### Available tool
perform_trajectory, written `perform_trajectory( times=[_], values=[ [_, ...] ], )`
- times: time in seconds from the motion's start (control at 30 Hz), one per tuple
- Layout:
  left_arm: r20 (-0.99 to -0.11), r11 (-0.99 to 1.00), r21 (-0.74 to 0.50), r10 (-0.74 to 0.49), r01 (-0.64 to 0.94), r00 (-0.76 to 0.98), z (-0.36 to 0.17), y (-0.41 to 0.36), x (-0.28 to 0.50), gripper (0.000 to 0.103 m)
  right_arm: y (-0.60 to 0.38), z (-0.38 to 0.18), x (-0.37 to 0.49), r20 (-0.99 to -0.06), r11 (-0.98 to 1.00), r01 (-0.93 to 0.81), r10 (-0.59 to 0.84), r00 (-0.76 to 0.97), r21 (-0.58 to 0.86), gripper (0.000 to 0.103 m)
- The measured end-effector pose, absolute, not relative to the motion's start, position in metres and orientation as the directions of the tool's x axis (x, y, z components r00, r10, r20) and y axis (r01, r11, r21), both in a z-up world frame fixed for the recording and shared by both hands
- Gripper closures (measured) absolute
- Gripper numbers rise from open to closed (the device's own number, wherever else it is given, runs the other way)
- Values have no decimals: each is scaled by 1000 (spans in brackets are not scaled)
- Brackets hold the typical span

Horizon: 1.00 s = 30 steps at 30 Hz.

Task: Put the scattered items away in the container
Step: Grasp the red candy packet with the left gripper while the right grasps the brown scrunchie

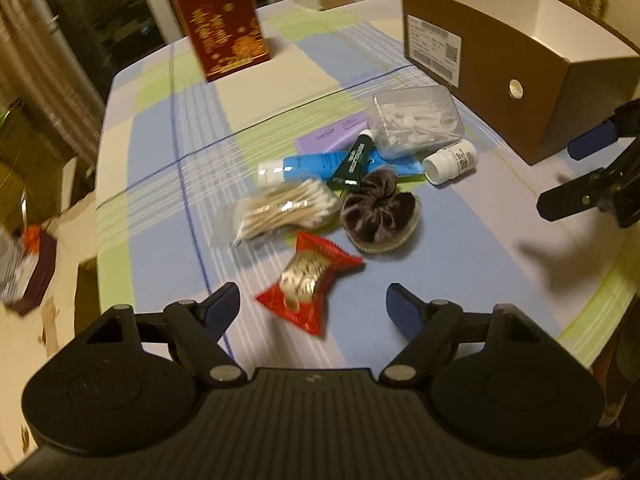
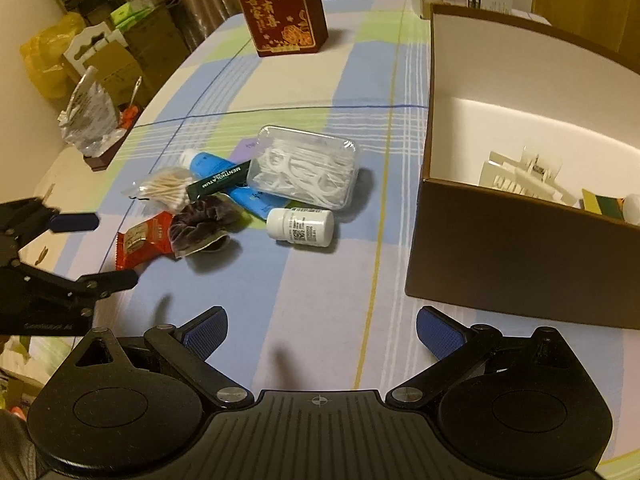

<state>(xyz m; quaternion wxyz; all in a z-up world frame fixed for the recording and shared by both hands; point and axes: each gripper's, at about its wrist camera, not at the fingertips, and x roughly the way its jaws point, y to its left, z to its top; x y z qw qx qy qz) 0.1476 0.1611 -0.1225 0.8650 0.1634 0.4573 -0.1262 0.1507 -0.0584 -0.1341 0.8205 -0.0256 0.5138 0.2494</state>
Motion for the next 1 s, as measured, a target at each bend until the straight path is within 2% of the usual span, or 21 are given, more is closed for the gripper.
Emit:
perform_trajectory(
  times=[0.13,0.27,0.43,0.67,0.7,0.73,0.87,0.9,0.93,1.0],
  values=[
    [-847,901,139,-107,411,521,-136,162,165,42,-56,-135,151,-857,873,-433,388,340,224,0],
    [-871,916,105,-103,388,480,-146,165,165,75,-51,-135,148,-852,866,-440,402,335,236,0],
    [-882,973,62,-51,223,469,-140,179,152,81,-36,-134,144,-821,840,-471,456,344,269,0],
    [-862,996,17,-31,90,507,-123,194,135,81,8,-131,138,-773,766,-605,514,372,218,0],
    [-865,997,11,-27,72,502,-124,198,136,81,15,-132,138,-766,751,-628,523,374,207,11],
    [-867,999,5,-23,54,497,-126,203,137,81,22,-135,140,-767,739,-645,524,370,193,14],
    [-874,1000,-16,-14,0,486,-130,214,137,81,44,-144,146,-761,711,-690,521,386,137,14],
    [-873,1000,-20,-14,-7,488,-130,216,138,81,49,-146,148,-763,703,-701,517,387,121,18],
    [-872,1000,-25,-16,-12,489,-130,218,138,81,55,-149,150,-769,692,-713,513,381,108,30],
    [-871,999,-36,-23,-17,491,-131,219,138,81,64,-157,155,-785,681,-725,503,362,102,37]
  ],
)
